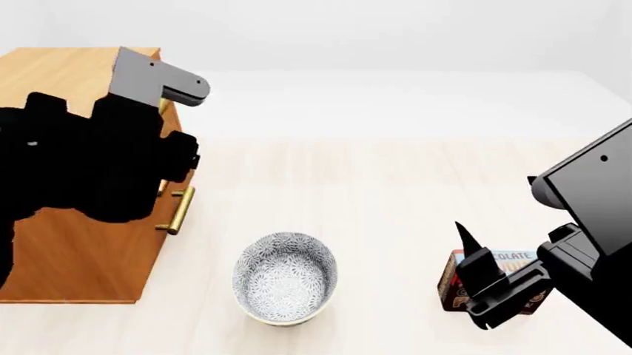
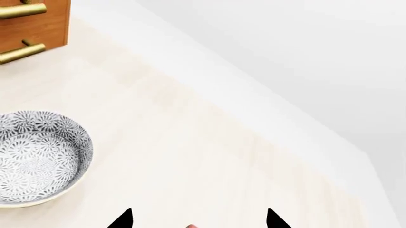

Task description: Put the butter at the back in the top drawer of the cabinet and close it.

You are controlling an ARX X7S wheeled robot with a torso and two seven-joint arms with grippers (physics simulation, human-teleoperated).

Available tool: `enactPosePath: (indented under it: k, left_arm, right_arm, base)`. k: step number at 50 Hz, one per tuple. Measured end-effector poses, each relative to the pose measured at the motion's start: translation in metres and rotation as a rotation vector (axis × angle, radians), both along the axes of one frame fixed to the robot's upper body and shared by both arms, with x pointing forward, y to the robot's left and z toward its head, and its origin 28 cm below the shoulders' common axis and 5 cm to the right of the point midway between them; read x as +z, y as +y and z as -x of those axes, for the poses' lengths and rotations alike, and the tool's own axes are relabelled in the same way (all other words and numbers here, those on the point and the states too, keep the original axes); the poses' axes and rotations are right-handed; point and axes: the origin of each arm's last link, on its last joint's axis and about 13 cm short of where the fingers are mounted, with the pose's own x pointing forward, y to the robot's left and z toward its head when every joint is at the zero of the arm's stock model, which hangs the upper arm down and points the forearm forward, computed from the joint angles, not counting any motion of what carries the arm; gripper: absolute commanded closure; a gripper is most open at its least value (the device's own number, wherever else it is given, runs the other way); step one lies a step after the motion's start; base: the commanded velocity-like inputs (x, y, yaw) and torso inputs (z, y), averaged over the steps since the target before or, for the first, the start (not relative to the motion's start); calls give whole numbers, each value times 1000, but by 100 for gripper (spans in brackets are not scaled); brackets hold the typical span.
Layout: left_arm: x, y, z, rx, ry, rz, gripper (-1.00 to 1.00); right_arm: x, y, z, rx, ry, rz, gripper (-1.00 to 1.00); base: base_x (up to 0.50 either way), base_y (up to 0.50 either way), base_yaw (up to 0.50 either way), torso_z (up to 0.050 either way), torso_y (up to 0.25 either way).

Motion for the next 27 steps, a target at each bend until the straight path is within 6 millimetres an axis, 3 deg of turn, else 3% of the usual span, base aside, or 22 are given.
enactPosePath:
  k: [10,27]
  left_arm:
    - [4,6,47,-117,-62,112,-100]
    - [-8,19,110,-253,-215,298,-100]
  right_arm:
    - [-2,1,1,9,-8,-17,-100]
    - [-12,9,18,63,-89,-108,-100]
  base:
    - [0,0,0,0,0]
    - [0,0,0,0,0]
